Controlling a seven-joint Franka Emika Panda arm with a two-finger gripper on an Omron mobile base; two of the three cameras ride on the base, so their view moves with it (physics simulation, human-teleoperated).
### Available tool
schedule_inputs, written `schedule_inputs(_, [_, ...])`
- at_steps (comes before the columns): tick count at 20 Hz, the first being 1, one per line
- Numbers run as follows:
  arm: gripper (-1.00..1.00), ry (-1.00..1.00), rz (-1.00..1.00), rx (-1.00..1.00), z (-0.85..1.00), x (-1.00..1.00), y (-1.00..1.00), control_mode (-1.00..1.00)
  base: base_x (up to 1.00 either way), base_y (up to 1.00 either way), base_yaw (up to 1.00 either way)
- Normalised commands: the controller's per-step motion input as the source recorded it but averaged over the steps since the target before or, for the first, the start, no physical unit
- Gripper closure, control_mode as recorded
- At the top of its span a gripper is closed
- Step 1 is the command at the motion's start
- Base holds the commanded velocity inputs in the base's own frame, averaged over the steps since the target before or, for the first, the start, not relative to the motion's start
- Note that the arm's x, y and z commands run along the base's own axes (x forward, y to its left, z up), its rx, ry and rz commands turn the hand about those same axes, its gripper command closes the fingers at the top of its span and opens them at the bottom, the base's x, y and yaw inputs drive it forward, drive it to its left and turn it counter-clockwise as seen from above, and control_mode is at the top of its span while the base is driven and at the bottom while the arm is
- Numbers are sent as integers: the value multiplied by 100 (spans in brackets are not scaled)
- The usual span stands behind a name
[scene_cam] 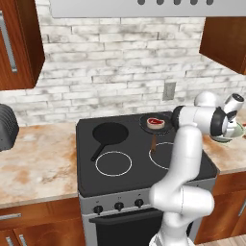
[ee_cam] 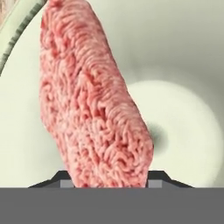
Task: Place one of the steaks on the plate and the other in the bowl. Then place the bowl in the fridge.
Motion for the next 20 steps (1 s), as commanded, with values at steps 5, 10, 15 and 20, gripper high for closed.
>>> schedule_inputs(5, [-100, -18, -3, 4, 8, 0, -3, -100, 0, 0, 0])
schedule_inputs(10, [-100, -20, 0, 0, 12, -3, 0, -100, 0, 0, 0])
schedule_inputs(15, [-100, -12, 6, -5, 53, -39, 18, -100, 0, 0, 0])
schedule_inputs(20, [-100, -1, 10, -21, 58, -31, 60, -100, 0, 0, 0])
